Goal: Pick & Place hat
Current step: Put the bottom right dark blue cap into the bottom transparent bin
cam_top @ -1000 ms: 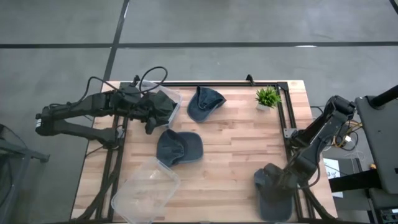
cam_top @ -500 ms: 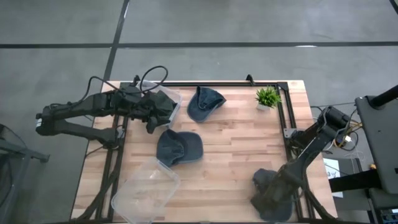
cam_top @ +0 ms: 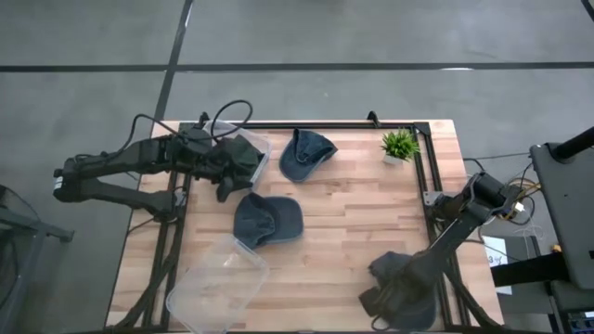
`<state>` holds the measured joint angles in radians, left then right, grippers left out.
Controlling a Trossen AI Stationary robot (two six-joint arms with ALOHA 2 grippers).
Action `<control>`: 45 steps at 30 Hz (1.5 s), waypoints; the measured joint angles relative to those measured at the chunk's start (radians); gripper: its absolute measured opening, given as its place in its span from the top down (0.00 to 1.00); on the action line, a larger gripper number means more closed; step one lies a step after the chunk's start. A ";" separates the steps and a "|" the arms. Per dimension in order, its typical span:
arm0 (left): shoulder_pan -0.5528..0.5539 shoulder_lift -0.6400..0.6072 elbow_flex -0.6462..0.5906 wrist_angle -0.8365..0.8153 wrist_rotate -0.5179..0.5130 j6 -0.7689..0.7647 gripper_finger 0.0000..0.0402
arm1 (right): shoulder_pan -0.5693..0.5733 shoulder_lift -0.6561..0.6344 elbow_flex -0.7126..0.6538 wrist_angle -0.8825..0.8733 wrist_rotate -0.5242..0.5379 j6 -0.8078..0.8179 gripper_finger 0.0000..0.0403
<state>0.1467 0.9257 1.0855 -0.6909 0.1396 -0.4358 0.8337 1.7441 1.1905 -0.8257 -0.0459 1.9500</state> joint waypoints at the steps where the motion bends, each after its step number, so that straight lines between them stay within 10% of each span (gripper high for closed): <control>1: 0.000 0.000 0.000 0.000 0.013 0.008 0.45 | -0.002 0.018 0.011 -0.008 -0.006 0.016 0.44; 16: 0.000 0.000 0.000 0.002 0.107 0.077 0.45 | -0.005 0.253 0.272 -0.280 -0.120 0.084 0.49; 33: 0.000 0.000 0.000 0.002 0.107 0.067 0.45 | -0.007 0.326 0.344 -0.331 -0.152 -0.020 0.96; 45: 0.000 0.000 0.000 0.002 0.107 -0.004 0.45 | -0.010 0.257 0.480 -0.556 0.165 -0.146 0.97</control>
<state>0.1463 0.9257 1.0851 -0.6891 0.2466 -0.4402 0.8238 2.0012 1.6708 -1.3816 0.1191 1.8045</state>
